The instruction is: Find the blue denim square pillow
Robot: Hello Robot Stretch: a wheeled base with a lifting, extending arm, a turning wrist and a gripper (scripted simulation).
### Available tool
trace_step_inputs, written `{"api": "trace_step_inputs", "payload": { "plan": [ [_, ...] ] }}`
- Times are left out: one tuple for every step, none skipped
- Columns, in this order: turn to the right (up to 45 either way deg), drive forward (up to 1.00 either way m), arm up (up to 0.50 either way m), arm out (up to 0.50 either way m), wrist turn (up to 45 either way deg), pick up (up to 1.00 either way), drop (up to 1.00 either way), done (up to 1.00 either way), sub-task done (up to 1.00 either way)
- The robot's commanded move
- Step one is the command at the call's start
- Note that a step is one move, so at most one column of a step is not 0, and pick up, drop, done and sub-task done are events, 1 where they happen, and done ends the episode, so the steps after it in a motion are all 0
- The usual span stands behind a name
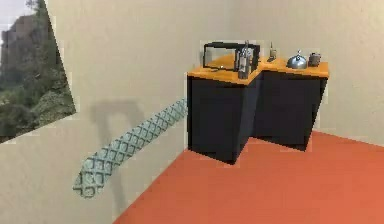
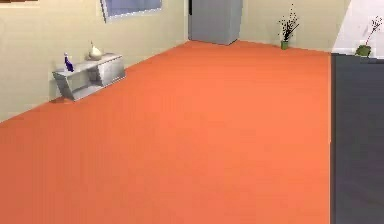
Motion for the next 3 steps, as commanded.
{"api": "trace_step_inputs", "payload": {
  "plan": [
    [-45.0, 0.0, 0.0, 0.0, 0.0, 0.0, 0.0, 0.0, 0.0],
    [-45.0, 0.0, 0.0, 0.0, 0.0, 0.0, 0.0, 0.0, 0.0],
    [-45.0, 0.0, 0.0, 0.0, 0.0, 0.0, 0.0, 0.0, 0.0]
  ]
}}
